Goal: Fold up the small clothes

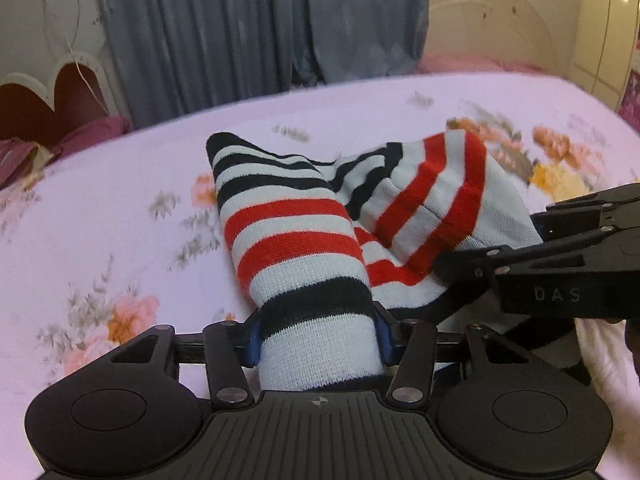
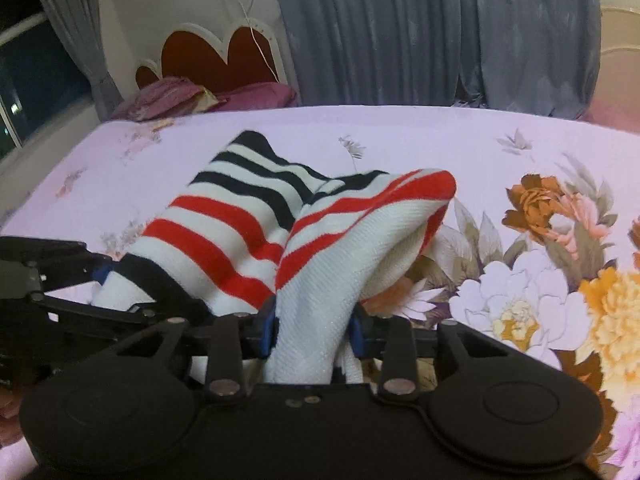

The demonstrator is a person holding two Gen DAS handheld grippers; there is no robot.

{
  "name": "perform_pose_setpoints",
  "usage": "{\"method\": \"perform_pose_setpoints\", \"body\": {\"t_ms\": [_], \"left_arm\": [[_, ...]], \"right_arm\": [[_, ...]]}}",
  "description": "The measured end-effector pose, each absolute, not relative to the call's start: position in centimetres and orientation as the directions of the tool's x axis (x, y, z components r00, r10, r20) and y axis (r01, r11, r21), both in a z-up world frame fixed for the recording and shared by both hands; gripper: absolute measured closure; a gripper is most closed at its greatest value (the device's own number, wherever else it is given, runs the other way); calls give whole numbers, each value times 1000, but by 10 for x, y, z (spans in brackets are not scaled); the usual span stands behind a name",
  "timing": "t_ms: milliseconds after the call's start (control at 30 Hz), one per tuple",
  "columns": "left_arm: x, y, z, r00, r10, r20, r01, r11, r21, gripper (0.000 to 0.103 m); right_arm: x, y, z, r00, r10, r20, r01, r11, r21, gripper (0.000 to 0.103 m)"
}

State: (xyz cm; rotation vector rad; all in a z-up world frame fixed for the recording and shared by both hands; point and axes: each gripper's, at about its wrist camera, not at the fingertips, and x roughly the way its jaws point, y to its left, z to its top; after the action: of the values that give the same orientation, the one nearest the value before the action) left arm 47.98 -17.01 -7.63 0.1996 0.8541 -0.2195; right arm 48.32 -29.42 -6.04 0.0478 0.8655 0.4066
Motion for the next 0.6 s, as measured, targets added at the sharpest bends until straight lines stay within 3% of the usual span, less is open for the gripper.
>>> {"method": "perform_pose_setpoints", "body": {"t_ms": [233, 600], "left_arm": [[462, -132, -60, 665, -166, -728, 285, 957, 43, 52], [445, 9, -32, 718, -106, -687, 213, 974, 72, 52]], "right_arm": [[476, -269, -45, 608, 336, -720, -317, 933, 167, 71], [473, -142, -16, 633, 380, -674, -415, 902, 119, 71]]}}
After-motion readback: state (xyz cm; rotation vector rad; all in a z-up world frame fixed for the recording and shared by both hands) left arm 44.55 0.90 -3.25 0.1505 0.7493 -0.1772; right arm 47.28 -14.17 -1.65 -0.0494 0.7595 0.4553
